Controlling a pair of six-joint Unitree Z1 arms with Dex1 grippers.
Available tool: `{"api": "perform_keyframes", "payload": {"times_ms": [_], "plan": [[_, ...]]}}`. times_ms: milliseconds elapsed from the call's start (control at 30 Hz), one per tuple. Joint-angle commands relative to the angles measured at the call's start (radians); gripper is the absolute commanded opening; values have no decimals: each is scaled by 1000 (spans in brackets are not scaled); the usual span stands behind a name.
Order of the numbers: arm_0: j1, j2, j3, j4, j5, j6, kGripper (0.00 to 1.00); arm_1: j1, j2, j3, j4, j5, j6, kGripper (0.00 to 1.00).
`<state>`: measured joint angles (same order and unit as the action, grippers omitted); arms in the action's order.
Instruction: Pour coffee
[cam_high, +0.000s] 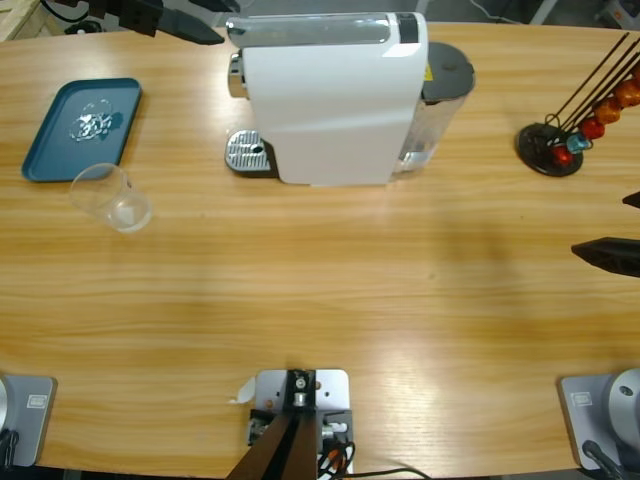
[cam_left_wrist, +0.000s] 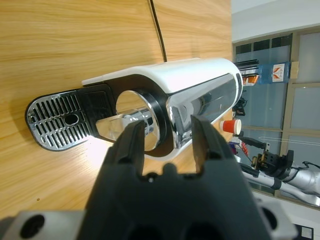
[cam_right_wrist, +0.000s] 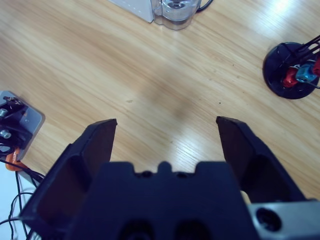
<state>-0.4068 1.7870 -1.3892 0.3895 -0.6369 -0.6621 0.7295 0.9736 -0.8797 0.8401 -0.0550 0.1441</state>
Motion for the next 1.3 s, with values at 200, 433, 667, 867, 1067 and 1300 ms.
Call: {"api": "perform_keyframes", "payload": {"times_ms": [200, 433, 667, 867, 1067, 1300], "plan": [[-23, 74, 36, -12, 8, -21, 185, -9, -3, 31, -9, 15, -9, 885], [-23, 59, 42, -3, 22, -27, 98, -9, 1, 31, -9, 15, -9, 885], [-23, 54, 62, -3, 14, -30, 0, -9, 2, 31, -9, 15, -9, 885], [-17, 23, 91, -3, 14, -30, 0, -9, 11, 29, -9, 15, -9, 885], [-15, 6, 108, -5, 14, -30, 0, -9, 11, 29, -8, 15, -9, 881], [-7, -1, 108, -9, 12, -31, 0, -9, 13, 29, -9, 15, -9, 881]]}}
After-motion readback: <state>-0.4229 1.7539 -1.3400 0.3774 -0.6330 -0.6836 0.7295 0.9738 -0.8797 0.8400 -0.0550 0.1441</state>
